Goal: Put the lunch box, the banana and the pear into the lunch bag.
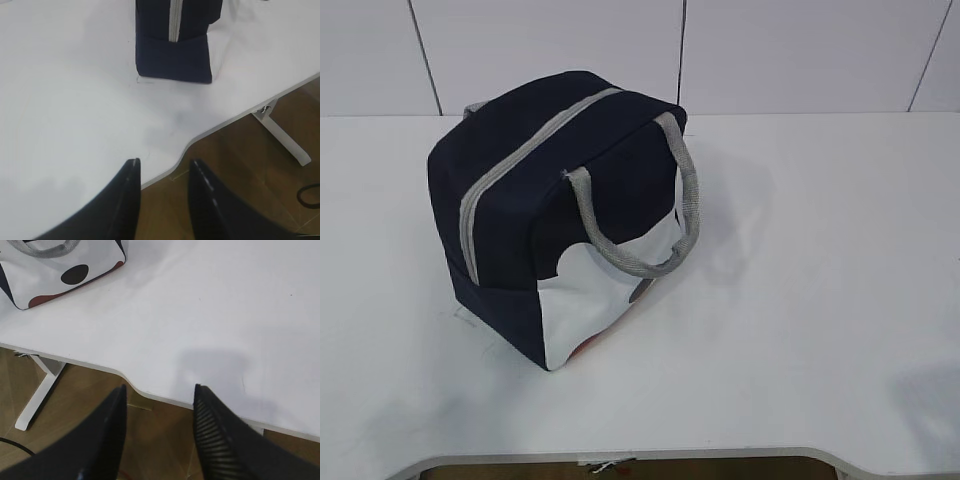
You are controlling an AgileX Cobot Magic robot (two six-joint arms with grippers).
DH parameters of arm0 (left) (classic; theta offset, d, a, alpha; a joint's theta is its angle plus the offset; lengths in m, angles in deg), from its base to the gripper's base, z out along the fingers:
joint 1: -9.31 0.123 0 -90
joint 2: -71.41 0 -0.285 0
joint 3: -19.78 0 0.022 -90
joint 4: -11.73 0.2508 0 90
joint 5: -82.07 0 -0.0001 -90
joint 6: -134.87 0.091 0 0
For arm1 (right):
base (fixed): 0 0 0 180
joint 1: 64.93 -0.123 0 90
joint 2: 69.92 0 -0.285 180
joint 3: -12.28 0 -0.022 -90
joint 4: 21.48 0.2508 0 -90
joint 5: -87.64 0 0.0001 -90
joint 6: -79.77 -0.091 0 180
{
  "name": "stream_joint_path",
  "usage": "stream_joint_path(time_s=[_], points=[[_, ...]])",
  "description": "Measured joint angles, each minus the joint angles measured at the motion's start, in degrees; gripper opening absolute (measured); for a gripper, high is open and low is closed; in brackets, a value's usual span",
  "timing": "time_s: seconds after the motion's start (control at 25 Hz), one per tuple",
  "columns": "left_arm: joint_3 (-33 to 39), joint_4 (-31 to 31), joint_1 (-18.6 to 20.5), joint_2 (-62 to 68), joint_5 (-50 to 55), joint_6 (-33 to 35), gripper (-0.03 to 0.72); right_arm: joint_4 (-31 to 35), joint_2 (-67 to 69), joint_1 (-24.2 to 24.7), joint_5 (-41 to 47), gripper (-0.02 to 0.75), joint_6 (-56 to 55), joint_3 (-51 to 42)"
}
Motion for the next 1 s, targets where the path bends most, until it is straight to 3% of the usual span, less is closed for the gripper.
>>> stream_joint_path(time_s=[0.48, 0.8, 1.0], points=[[0.0, 0.63, 1.26, 0.0, -0.48, 0.0, 0.247, -0.16, 0.0, 0.4, -0.6, 0.361, 0.13, -0.15], [0.0, 1.23, 15.09, 0.0, -0.48, 0.0, 0.245, -4.48, 0.0, 14.79, -0.81, 0.362, 1.54, -0.15], [0.0, 1.32, 20.01, 0.0, -0.48, 0.0, 0.259, -4.48, 0.0, 18.13, -0.94, 0.361, 1.53, -0.15]])
